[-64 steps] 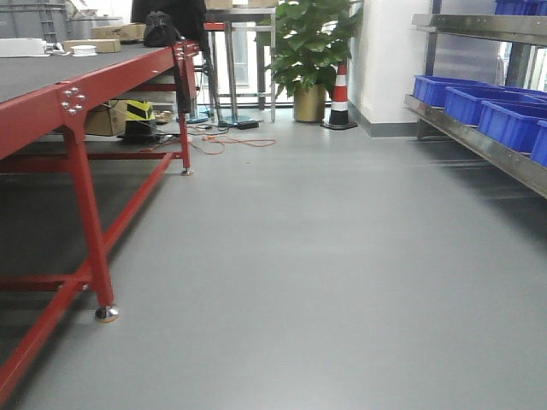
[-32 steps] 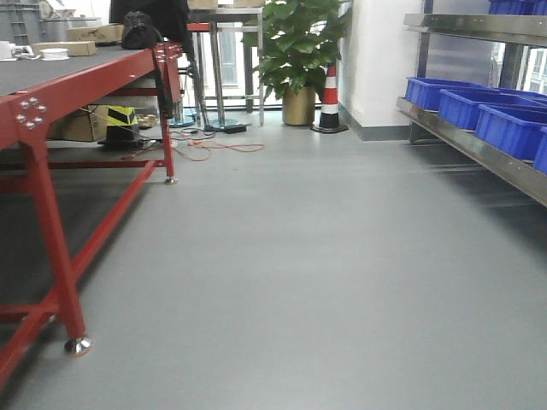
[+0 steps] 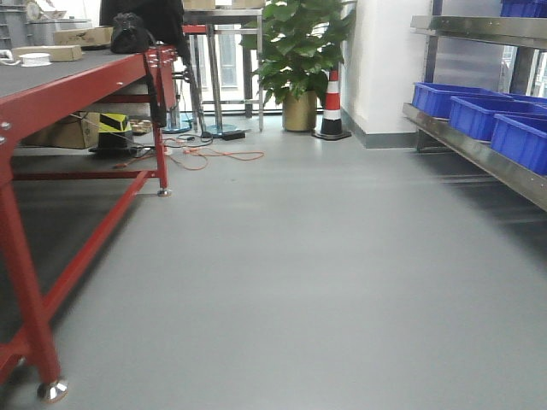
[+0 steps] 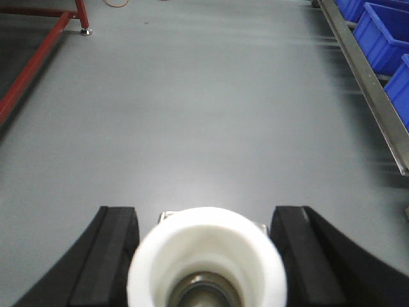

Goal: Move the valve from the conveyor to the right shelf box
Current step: 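Drive the base up to the steel shelf of blue bins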

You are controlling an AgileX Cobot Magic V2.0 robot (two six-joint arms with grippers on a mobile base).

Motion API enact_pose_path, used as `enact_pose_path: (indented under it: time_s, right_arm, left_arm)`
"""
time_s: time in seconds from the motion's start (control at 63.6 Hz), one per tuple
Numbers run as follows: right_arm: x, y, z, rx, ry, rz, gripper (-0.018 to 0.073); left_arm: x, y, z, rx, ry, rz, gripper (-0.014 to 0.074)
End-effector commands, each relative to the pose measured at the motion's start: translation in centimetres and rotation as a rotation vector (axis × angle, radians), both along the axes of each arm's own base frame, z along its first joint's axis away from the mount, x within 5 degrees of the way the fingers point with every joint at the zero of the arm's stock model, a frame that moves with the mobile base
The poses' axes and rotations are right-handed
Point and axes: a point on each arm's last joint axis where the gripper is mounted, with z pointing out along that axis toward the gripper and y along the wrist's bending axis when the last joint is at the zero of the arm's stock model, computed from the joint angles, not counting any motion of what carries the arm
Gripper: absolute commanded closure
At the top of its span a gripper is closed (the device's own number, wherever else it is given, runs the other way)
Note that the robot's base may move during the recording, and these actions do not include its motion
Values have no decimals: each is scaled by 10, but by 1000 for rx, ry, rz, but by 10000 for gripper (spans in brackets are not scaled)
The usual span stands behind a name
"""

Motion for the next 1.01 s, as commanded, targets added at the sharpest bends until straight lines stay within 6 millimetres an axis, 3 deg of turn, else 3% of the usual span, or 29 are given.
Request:
enact_pose_path:
  time_s: [0.0, 0.99]
  right_arm:
    - [-3, -1, 14, 1, -102, -12, 713]
    - [-3, -1, 14, 1, -102, -12, 713]
  left_arm:
    - [-2, 0, 8, -8, -65, 1, 708]
    - [-2, 0, 8, -8, -65, 1, 708]
